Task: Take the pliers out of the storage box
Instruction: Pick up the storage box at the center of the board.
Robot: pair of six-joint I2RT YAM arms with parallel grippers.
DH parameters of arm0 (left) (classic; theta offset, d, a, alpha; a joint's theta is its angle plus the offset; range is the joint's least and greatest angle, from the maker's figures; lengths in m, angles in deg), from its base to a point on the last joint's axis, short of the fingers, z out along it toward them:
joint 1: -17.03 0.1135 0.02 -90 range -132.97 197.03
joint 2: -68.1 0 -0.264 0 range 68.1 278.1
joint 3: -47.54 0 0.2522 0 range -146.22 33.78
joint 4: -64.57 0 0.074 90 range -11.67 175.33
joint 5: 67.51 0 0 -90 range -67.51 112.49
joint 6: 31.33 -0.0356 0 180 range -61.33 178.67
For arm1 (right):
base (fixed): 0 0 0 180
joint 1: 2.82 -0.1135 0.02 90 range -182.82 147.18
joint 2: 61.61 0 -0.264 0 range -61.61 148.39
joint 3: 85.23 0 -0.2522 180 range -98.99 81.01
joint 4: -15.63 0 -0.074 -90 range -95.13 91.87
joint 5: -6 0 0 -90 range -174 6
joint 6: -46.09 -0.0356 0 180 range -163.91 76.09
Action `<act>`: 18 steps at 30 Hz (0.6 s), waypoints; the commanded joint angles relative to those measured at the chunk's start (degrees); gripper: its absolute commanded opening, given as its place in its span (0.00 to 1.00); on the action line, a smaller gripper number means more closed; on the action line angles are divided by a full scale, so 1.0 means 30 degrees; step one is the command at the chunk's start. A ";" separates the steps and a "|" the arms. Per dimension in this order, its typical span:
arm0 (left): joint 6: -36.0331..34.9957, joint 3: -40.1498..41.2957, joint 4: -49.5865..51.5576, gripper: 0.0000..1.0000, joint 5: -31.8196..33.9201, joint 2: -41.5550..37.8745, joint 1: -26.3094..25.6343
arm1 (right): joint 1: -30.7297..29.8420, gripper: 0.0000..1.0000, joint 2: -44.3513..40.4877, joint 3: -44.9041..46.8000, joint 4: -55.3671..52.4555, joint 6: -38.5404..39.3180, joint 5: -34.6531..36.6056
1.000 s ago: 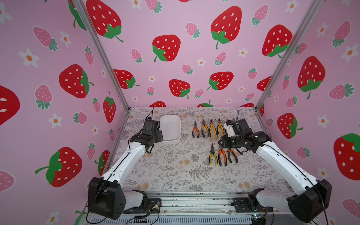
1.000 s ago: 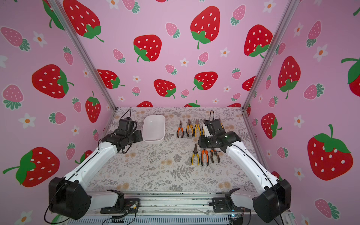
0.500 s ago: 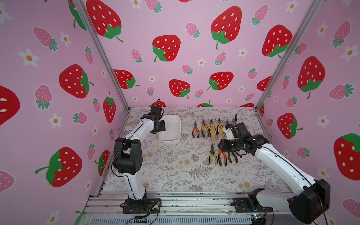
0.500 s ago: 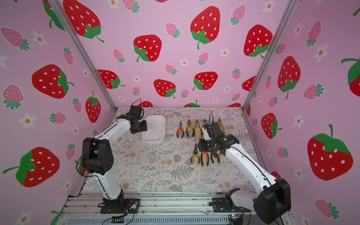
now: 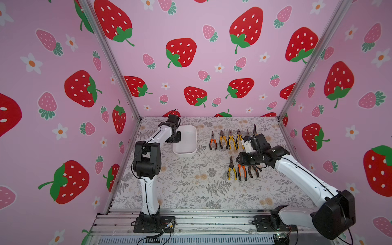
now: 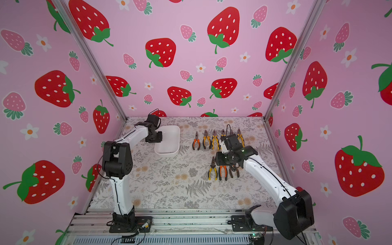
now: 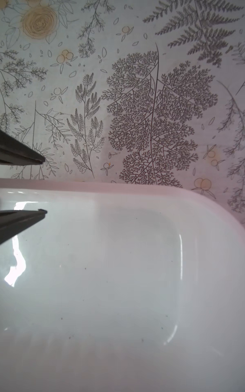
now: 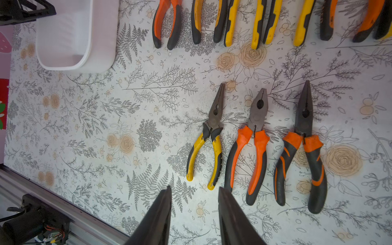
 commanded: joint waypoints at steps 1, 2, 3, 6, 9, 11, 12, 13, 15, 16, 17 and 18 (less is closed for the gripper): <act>-0.0026 -0.0497 0.0505 0.30 -0.0246 0.0218 0.0107 | 0.0102 0.41 0.0234 -0.0002 0.0147 0.0172 -0.0387; 0.0051 -0.0337 0.0390 0.24 -0.0288 0.0160 0.0109 | 0.0106 0.41 0.0278 0.0027 0.0185 0.0175 -0.0381; 0.0085 -0.0154 0.0277 0.19 -0.0370 0.0058 0.0107 | 0.0102 0.41 0.0290 0.0072 0.0193 0.0143 -0.0380; 0.0211 0.0443 0.0126 0.10 -0.0526 -0.0463 0.0078 | 0.0103 0.41 0.0229 0.0202 0.0308 0.0112 -0.0409; 0.0510 0.1649 -0.0206 0.07 -0.0369 -0.1506 -0.0010 | 0.0111 0.41 0.0236 0.0263 0.0389 0.0028 -0.0453; 0.0723 0.2594 -0.0429 0.01 -0.0272 -0.2272 -0.0147 | 0.0102 0.41 0.0208 0.0320 0.0493 -0.0049 -0.0548; 0.0806 0.3102 -0.0508 0.00 -0.0108 -0.2720 -0.0288 | 0.0102 0.41 0.0190 0.0349 0.0531 -0.0060 -0.0555; 0.0870 0.3499 -0.0550 0.00 0.0035 -0.3080 -0.0407 | 0.0102 0.40 0.0177 0.0351 0.0531 -0.0092 -0.0584; 0.0950 0.4506 -0.0796 0.00 0.0350 -0.4034 -0.0895 | 0.0102 0.40 0.0090 0.0409 0.0524 -0.0122 -0.0666; 0.0981 0.4893 -0.0871 0.00 0.0496 -0.4468 -0.1143 | 0.0103 0.40 0.0013 0.0438 0.0537 -0.0151 -0.0696; 0.0970 0.5279 -0.0934 0.00 0.0672 -0.4924 -0.1438 | 0.0106 0.41 -0.0030 0.0467 0.0524 -0.0152 -0.0717; 0.1007 0.5584 -0.0911 0.00 0.0858 -0.5307 -0.1694 | 0.0102 0.40 -0.0128 0.0496 0.0528 -0.0152 -0.0746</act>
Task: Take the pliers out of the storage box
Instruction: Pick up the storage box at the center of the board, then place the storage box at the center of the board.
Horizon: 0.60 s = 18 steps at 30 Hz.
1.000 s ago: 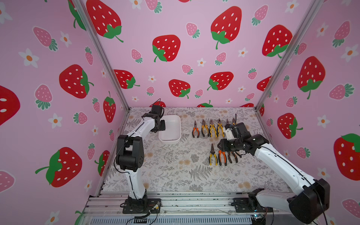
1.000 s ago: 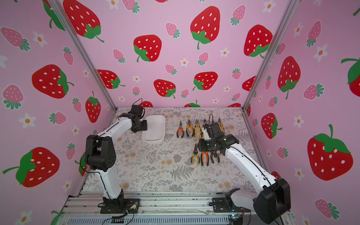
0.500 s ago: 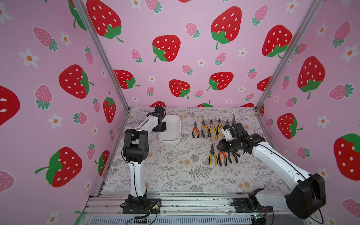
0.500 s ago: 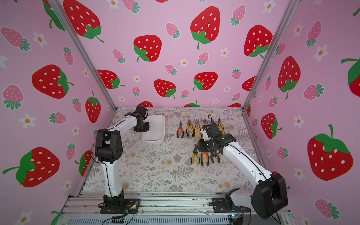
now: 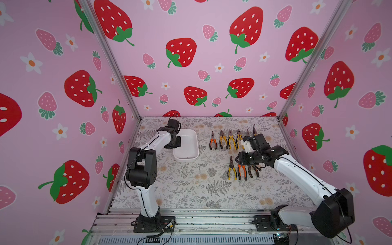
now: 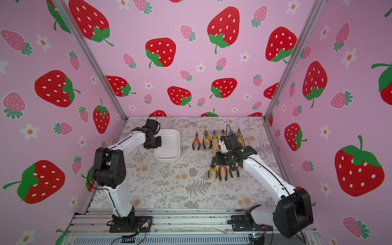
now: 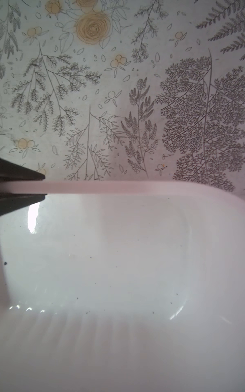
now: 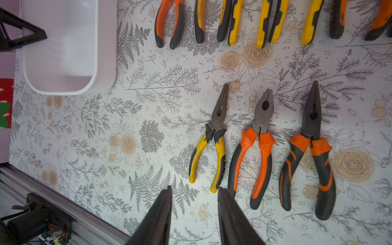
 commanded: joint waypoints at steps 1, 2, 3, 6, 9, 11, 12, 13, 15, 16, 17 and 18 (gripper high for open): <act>0.0173 0.0901 -0.0195 0.00 0.0760 -0.1363 -0.0958 | 0.0051 0.40 -0.0380 0.0300 0.0066 -0.0143 -0.0334; 0.0197 0.1110 -0.0133 0.00 0.0786 -0.1640 -0.1167 | 0.0059 0.40 -0.0442 0.0341 0.0027 -0.0159 -0.0330; 0.0289 0.1351 -0.0059 0.00 0.0719 -0.1933 -0.1286 | 0.0051 0.41 -0.0533 0.0390 0.0001 -0.0187 -0.0345; 0.0555 0.2149 -0.0114 0.00 0.0669 -0.2843 -0.1674 | 0.0059 0.40 -0.0762 0.0512 -0.0044 -0.0192 -0.0389; 0.0956 0.2913 -0.0277 0.00 0.0465 -0.3649 -0.2061 | 0.0055 0.40 -0.0905 0.0681 -0.0037 -0.0218 -0.0389; 0.1163 0.3181 -0.0354 0.00 0.0602 -0.3937 -0.2268 | 0.0037 0.40 -0.0956 0.0726 -0.0010 -0.0247 -0.0418; 0.1229 0.3263 -0.0331 0.00 0.0637 -0.4012 -0.2346 | 0.0051 0.40 -0.0935 0.0726 -0.0024 -0.0274 -0.0447; 0.1300 0.3328 -0.0344 0.00 0.0641 -0.3994 -0.2395 | 0.0066 0.40 -0.0971 0.0726 -0.0025 -0.0304 -0.0494; 0.1414 0.3495 -0.0515 0.00 0.0358 -0.3877 -0.2393 | 0.0051 0.40 -0.1025 0.0751 0.0004 -0.0335 -0.0477; 0.1523 0.3607 -0.0625 0.00 0.0159 -0.3754 -0.2410 | 0.0055 0.40 -0.1056 0.0755 0.0012 -0.0350 -0.0477; 0.1596 0.3723 -0.0747 0.00 -0.0013 -0.3651 -0.2418 | 0.0052 0.40 -0.1078 0.0755 -0.0017 -0.0335 -0.0477; 0.1717 0.3823 -0.0866 0.00 -0.0132 -0.3551 -0.2410 | 0.0044 0.40 -0.1070 0.0755 -0.0038 -0.0335 -0.0482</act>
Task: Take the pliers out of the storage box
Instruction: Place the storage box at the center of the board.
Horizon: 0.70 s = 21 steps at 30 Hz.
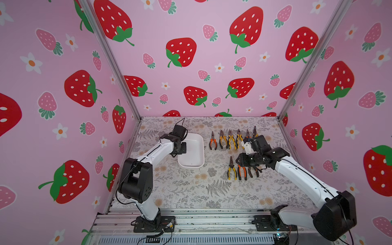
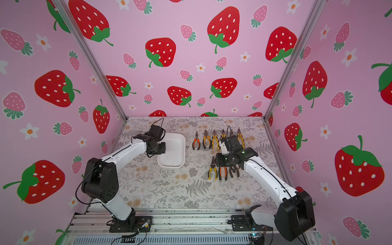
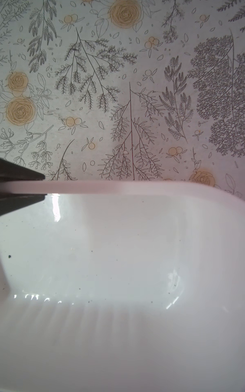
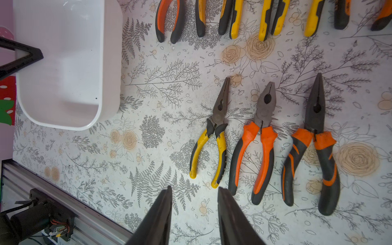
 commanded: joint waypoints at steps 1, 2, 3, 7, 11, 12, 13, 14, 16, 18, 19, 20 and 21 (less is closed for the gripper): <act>0.0617 0.0494 -0.0560 0.00 -0.0498 0.0194 -0.0095 | 0.0059 0.40 -0.0530 0.0201 -0.0138 -0.0233 -0.0251; 0.0720 0.0619 -0.0723 0.00 -0.0567 0.0269 -0.0100 | 0.0051 0.40 -0.0557 0.0201 -0.0162 -0.0204 -0.0251; 0.0789 0.0713 -0.0852 0.00 -0.0590 0.0328 -0.0094 | 0.0051 0.40 -0.0550 0.0201 -0.0176 -0.0204 -0.0251; 0.0785 0.0902 -0.1161 0.00 -0.0831 0.0647 -0.0081 | 0.0059 0.40 -0.0509 0.0260 -0.0184 -0.0174 -0.0269; 0.0746 0.0757 -0.1215 0.01 -0.0959 0.0988 -0.0087 | 0.0051 0.40 -0.0458 0.0304 -0.0111 -0.0196 -0.0280; 0.0748 0.0728 -0.1209 0.04 -0.0927 0.1087 -0.0075 | 0.0052 0.40 -0.0419 0.0318 -0.0110 -0.0203 -0.0316; 0.0761 0.0676 -0.1175 0.08 -0.0870 0.1148 -0.0100 | 0.0066 0.40 -0.0432 0.0318 -0.0081 -0.0204 -0.0360; 0.0775 0.0639 -0.1141 0.12 -0.0854 0.1221 -0.0076 | 0.0051 0.40 -0.0382 0.0318 -0.0081 -0.0204 -0.0397; 0.0747 0.0558 -0.1085 0.15 -0.0751 0.1332 -0.0073 | 0.0051 0.40 -0.0432 0.0319 -0.0108 -0.0204 -0.0411; 0.0751 0.0495 -0.1062 0.17 -0.0667 0.1370 -0.0099 | 0.0051 0.40 -0.0448 0.0318 -0.0135 -0.0174 -0.0398; 0.0762 0.0470 -0.1045 0.19 -0.0663 0.1370 -0.0073 | 0.0052 0.40 -0.0436 0.0318 -0.0150 -0.0163 -0.0408; 0.0776 0.0431 -0.1049 0.21 -0.0663 0.1392 -0.0080 | 0.0051 0.40 -0.0416 0.0318 -0.0144 -0.0145 -0.0398; 0.0778 0.0390 -0.1011 0.23 -0.0663 0.1397 -0.0091 | 0.0051 0.40 -0.0375 0.0291 -0.0162 -0.0123 -0.0398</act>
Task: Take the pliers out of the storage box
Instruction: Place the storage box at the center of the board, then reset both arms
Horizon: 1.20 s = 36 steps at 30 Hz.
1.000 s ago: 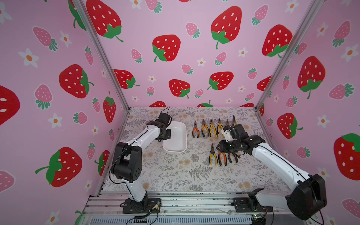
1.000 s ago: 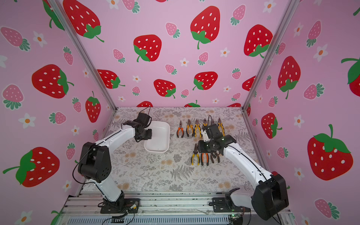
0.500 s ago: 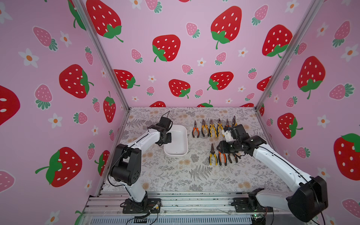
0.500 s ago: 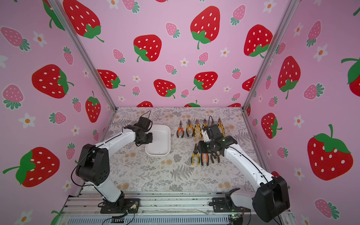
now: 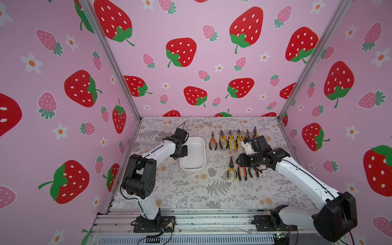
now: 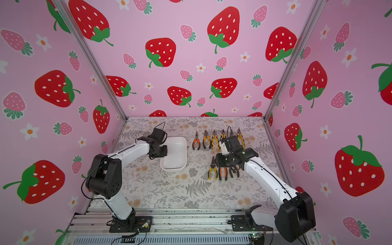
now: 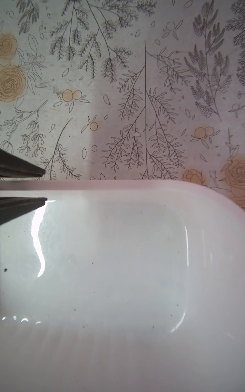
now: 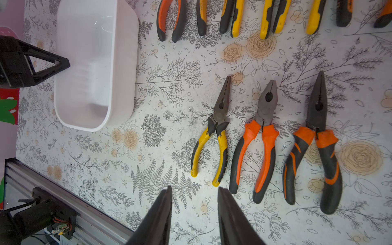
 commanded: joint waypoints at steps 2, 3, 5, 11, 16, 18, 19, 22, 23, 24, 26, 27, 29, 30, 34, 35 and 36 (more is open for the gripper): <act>0.0107 -0.0521 0.0103 0.26 0.0124 0.0270 -0.0067 | 0.0051 0.40 -0.0164 0.0144 -0.0148 -0.0068 -0.0274; 0.0106 -0.0553 0.0147 0.28 0.0146 0.0299 -0.0062 | 0.0051 0.40 -0.0182 0.0143 -0.0109 -0.0065 -0.0266; 0.0107 -0.0610 0.0236 0.41 0.0211 0.0249 -0.0065 | 0.0051 0.40 -0.0181 0.0143 -0.0089 -0.0065 -0.0266; 0.0208 -0.0845 0.0625 1.00 0.0614 -0.1186 -0.0083 | 0.0052 0.41 -0.0307 -0.0836 -0.0589 0.0179 0.0346; 0.0165 -0.1883 0.1811 1.00 0.1345 -0.2939 -0.0178 | 0.0081 0.44 -0.0180 -0.2632 -0.1467 0.0565 0.1090; 0.0140 -0.2165 0.1994 1.00 0.1410 -0.3935 -0.0211 | 0.0136 0.45 -0.0270 -0.3163 -0.1473 0.0664 0.1438; 0.0129 -0.2217 0.1987 1.00 0.1381 -0.4533 -0.0218 | 0.0210 0.46 -0.0305 -0.3421 -0.1462 0.0668 0.1661; 0.0165 -0.2084 0.1533 1.00 0.1204 -0.6160 0.0076 | 0.0724 0.47 -0.0260 -0.4051 -0.1885 0.0668 0.2444; 0.0230 -0.1797 0.1102 1.00 0.0402 -0.6665 0.0527 | 0.1083 0.47 -0.0081 -0.4180 -0.1949 0.0664 0.2811; 0.0396 -0.1581 0.0734 1.00 -0.0621 -0.6958 0.1152 | 0.1514 0.47 0.0161 -0.4312 -0.1993 0.0639 0.3083; 0.0984 -0.0728 -0.0655 1.00 -0.3149 -0.7440 0.2890 | 0.2777 0.60 0.0743 -0.4673 -0.2153 0.0609 0.3660; 0.1222 -0.0332 -0.1273 1.00 -0.3743 -0.7565 0.3541 | 0.3327 0.91 0.0892 -0.4794 -0.2061 0.0631 0.3941; 0.2425 0.0609 -0.2715 1.00 -0.3566 -0.7815 0.4857 | 0.4651 0.99 0.0862 -0.4669 -0.1199 0.0472 0.4158; 0.3230 0.0823 -0.2948 1.00 -0.2896 -0.7789 0.5409 | 0.5222 0.99 0.0745 -0.4464 -0.0581 0.0315 0.4098; 0.3267 0.1695 -0.5227 1.00 -0.1277 -0.7295 0.7286 | 0.7014 0.99 0.0768 -0.3283 0.1962 -0.0292 0.5161; 0.2540 0.2190 -0.6521 1.00 -0.1227 -0.7193 0.7556 | 0.7167 0.99 0.0902 -0.2818 0.2710 -0.0284 0.6246; 0.2146 0.2666 -0.7543 1.00 -0.0825 -0.7146 0.7742 | 0.7285 0.99 0.1041 -0.2431 0.3272 -0.0165 0.7109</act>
